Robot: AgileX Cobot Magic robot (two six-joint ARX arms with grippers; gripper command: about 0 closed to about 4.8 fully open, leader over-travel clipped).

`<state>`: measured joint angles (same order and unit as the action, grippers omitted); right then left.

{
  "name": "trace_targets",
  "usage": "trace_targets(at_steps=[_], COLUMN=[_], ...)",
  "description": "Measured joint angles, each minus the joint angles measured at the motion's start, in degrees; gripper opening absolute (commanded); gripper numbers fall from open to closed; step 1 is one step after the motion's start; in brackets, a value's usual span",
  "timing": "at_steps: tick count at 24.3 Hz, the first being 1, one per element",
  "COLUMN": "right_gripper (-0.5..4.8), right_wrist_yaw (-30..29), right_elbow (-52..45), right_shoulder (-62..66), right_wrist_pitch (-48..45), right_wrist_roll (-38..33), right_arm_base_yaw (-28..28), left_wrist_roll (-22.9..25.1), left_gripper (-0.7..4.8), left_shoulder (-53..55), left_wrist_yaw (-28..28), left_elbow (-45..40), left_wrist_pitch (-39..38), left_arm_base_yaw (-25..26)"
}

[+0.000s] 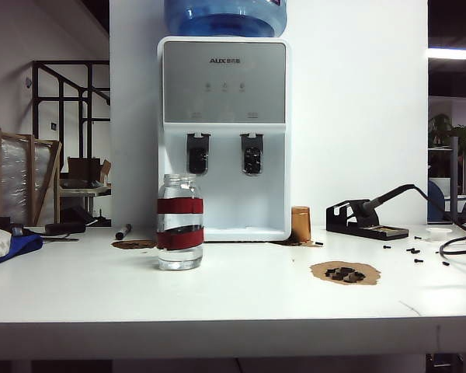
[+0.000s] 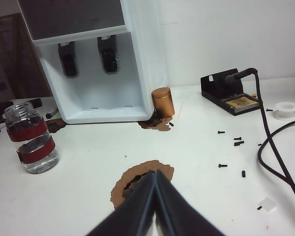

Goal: Pick up the water bottle with two loops of red belts, then reach the front water dispenser and gently press the gray-black baffle horizontally to get a little water.

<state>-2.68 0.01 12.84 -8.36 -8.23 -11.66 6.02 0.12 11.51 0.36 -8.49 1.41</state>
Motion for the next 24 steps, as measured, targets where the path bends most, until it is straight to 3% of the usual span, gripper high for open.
trace_targets(at_steps=[24], right_gripper=[-0.02], right_wrist_yaw=[-1.4], right_elbow=[0.0], right_shoulder=[0.0], right_wrist_pitch=[1.11], right_wrist_roll=[0.04], right_arm_base_yaw=[0.0], left_wrist_roll=[0.0], left_gripper=[-0.05], left_shoulder=[0.0], left_wrist_yaw=[0.0], left_elbow=[0.0], left_wrist_pitch=[0.0], left_arm_base_yaw=[0.0])
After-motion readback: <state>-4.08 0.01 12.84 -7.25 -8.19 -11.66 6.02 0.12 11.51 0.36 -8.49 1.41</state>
